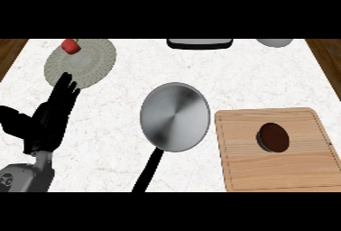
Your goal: Pick the cupcake from the cutting board and place it in the pan
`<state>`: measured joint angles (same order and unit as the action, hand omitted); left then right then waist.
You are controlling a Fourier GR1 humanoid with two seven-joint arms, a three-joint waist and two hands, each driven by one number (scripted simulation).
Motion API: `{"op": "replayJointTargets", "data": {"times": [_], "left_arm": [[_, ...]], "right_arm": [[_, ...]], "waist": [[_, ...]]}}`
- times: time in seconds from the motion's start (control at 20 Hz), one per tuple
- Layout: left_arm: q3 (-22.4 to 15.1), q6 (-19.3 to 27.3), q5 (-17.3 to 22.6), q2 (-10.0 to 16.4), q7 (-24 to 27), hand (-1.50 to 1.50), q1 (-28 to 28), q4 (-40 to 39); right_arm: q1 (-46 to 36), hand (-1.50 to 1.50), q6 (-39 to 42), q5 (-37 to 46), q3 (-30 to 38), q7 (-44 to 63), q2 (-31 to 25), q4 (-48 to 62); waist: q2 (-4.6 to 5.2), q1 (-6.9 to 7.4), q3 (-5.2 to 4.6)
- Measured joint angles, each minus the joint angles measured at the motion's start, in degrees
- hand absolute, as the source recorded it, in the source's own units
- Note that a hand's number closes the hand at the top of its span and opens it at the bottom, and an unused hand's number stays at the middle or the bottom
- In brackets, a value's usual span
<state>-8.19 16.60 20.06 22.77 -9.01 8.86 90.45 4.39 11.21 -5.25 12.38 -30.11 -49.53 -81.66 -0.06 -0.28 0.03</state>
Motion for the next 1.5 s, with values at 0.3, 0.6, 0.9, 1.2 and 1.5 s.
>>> {"op": "replayJointTargets", "data": {"times": [0.3,0.6,0.9,1.2,1.5], "left_arm": [[0.26,-0.96,-0.69,-0.79,0.59,0.00,0.69,-1.13],[0.51,-1.37,-1.23,-1.49,0.18,0.00,1.09,-1.32],[0.73,-1.89,-1.80,-1.45,-0.48,0.00,0.96,-0.77],[3.31,-3.66,-1.87,-1.34,-0.51,0.00,-0.04,-0.77],[3.30,-3.23,-3.65,-2.99,-0.64,0.00,-0.14,-0.52]], "right_arm": [[-4.68,-1.50,0.72,8.94,-5.21,7.89,-4.56,-3.29],[-10.76,-1.50,4.23,16.84,-13.37,19.43,-6.00,-7.42],[-13.19,-1.50,13.66,21.77,-21.17,26.12,-8.09,-8.56],[-13.13,-1.50,19.13,25.84,-23.65,32.29,-6.00,-15.02],[-12.03,-1.50,19.48,34.29,-25.84,37.34,-4.74,-20.25]], "waist": [[0.16,0.82,-0.07],[0.20,1.32,-0.11],[0.19,1.28,-0.10],[0.03,0.49,-0.06],[0.00,0.21,-0.05]]}}
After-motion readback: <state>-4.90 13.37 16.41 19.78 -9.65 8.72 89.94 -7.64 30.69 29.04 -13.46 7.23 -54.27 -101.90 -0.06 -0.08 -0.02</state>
